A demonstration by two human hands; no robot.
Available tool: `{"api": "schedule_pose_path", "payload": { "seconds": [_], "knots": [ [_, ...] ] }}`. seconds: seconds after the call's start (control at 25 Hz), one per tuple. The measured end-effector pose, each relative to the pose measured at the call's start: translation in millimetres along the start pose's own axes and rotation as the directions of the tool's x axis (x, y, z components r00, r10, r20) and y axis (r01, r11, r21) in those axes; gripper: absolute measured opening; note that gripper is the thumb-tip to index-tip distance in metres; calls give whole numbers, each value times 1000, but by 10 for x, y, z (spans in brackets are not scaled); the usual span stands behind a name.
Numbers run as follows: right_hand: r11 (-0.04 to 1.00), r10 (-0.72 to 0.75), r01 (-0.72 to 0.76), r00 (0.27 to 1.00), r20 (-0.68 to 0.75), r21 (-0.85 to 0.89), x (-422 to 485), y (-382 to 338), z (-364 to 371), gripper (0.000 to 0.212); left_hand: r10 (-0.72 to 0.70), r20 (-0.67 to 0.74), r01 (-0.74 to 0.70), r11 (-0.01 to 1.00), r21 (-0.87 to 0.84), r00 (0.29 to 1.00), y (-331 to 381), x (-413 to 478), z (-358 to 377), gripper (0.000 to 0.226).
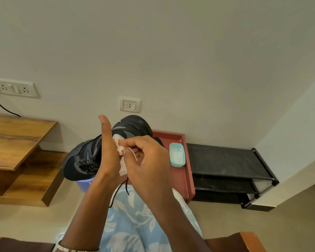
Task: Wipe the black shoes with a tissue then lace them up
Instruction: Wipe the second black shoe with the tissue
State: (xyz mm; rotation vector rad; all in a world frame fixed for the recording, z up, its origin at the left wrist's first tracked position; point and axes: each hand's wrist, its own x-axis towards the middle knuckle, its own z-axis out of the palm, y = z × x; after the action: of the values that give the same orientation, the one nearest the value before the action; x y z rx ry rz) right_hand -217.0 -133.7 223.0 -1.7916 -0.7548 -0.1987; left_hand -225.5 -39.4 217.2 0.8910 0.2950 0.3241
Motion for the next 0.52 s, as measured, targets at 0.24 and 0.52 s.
{"api": "schedule_pose_path", "payload": {
  "seconds": [0.24, 0.52],
  "knots": [
    [999, -12, 9, 995, -102, -34, 185, 203, 1, 11, 113, 57, -117, 990, 80, 992, -97, 81, -91, 91],
    [999, -35, 33, 987, -158, -12, 76, 332, 22, 17, 96, 22, -97, 994, 39, 995, -61, 141, -159, 97]
  ]
}}
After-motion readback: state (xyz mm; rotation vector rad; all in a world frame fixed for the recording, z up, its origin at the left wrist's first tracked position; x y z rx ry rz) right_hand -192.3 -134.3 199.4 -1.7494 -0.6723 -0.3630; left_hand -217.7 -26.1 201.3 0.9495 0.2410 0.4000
